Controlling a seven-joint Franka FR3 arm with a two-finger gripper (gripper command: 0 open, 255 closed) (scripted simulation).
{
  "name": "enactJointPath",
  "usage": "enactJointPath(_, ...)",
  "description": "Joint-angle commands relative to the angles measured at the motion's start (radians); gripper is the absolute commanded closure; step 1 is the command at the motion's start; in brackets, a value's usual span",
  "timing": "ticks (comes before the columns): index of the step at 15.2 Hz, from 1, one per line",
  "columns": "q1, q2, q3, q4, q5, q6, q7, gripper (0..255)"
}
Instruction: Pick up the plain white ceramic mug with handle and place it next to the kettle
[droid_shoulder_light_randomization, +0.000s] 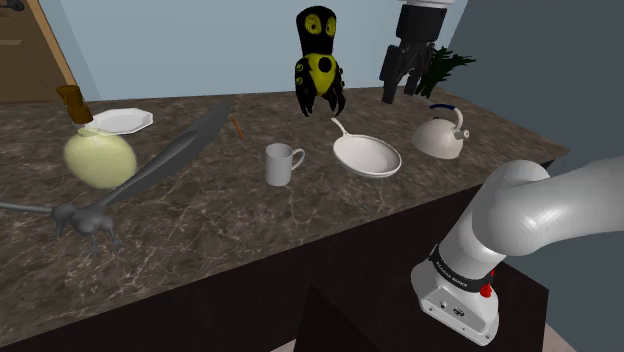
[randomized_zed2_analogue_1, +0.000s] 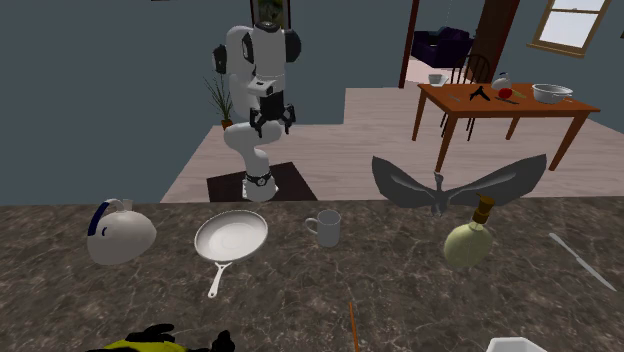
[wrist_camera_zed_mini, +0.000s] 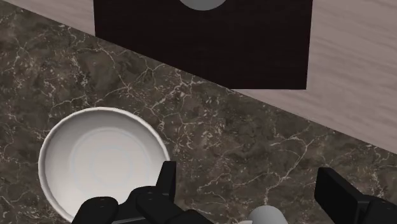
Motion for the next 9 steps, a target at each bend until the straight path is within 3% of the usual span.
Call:
enactJointPath(1,0.000,0.000,0.000,0.000,0.000,0.000,0.000,0)
enactJointPath(9,0.011,0.246,0.081,0.016,0.043,0.203,0.093,0)
